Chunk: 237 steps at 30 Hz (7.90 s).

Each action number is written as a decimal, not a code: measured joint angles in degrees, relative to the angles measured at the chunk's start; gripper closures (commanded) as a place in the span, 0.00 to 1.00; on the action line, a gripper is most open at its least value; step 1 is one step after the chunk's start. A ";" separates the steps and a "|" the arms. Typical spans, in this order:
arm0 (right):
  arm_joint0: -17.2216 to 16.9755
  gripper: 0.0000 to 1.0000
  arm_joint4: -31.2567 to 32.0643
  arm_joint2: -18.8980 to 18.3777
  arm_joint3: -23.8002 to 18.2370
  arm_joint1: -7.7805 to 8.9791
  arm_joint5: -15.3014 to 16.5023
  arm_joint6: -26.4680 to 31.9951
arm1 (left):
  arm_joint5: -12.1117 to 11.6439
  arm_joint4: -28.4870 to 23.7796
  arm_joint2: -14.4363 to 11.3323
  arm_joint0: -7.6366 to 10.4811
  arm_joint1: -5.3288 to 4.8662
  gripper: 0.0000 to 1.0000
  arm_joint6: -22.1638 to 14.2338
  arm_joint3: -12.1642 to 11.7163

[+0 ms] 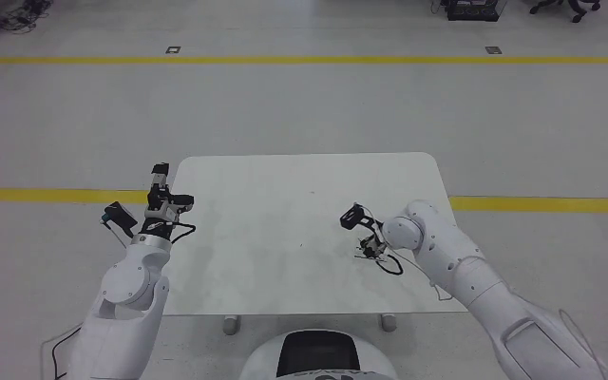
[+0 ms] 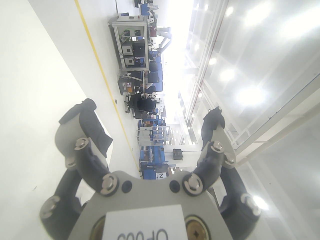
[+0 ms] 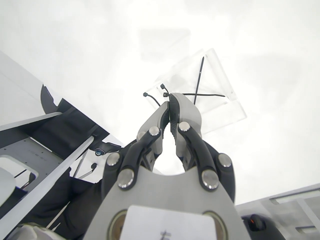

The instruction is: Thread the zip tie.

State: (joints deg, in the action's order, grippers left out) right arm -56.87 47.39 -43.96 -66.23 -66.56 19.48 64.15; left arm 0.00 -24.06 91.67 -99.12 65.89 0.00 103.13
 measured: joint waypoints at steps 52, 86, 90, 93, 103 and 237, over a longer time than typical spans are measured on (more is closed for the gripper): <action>8.64 1.00 -21.44 13.81 2.17 6.72 0.00 -5.12 | 0.00 0.00 0.00 0.00 0.00 0.00 0.00 0.00; 9.19 1.00 -34.57 16.96 -0.39 14.36 0.00 -7.53 | 0.00 0.00 0.00 0.00 0.00 0.00 0.00 0.00; 10.17 1.00 -34.72 18.37 1.42 13.70 0.00 -7.90 | 0.00 0.00 0.00 0.00 0.00 0.00 0.00 0.00; 10.73 1.00 -34.97 19.17 2.23 13.29 0.00 -8.14 | 0.00 0.00 0.00 0.00 0.00 0.00 0.00 0.00; 11.06 1.00 -36.77 19.55 -0.38 14.00 0.00 -10.98 | 0.00 0.00 0.00 0.00 0.00 0.00 0.00 0.00; -1.67 1.00 -70.06 1.12 -19.46 18.83 -38.91 -34.98 | 13.54 114.02 -76.46 40.86 -8.97 0.00 -19.05 -1.40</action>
State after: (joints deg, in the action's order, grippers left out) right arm -58.54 -22.67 -42.84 -85.68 -47.73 -19.43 29.16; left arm 13.54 89.95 15.21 -58.26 56.92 -19.05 101.74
